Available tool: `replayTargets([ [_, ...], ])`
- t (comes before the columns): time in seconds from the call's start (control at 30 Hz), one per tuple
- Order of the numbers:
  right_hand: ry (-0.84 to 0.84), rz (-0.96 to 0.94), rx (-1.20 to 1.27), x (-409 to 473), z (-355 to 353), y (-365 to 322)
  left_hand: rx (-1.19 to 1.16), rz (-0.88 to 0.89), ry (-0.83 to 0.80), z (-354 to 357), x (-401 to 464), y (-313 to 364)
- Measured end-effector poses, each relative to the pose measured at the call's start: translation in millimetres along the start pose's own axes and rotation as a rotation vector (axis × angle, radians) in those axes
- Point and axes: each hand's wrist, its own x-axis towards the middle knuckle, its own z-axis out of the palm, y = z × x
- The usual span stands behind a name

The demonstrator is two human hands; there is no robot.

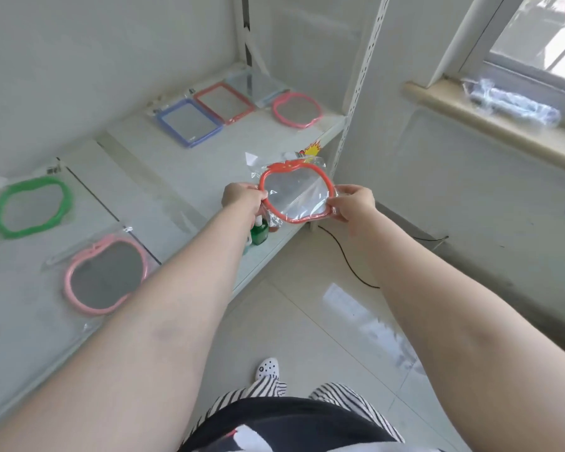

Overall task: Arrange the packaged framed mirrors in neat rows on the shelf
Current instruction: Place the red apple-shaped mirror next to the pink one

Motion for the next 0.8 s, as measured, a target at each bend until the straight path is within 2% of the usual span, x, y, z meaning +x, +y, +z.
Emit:
replayTargets([
  [0.3, -0.025, -0.018, -0.081, 76, 27, -52, 0.010, -0.001, 0.081, 20, 63, 45],
  [0.63, -0.176, -0.083, -0.216, 198, 28, -124, -0.150, -0.046, 0.218, 93, 127, 96],
  [0.8, -0.291, -0.115, -0.317, 234, 41, -154, -0.241, -0.085, 0.342, 106, 146, 108],
])
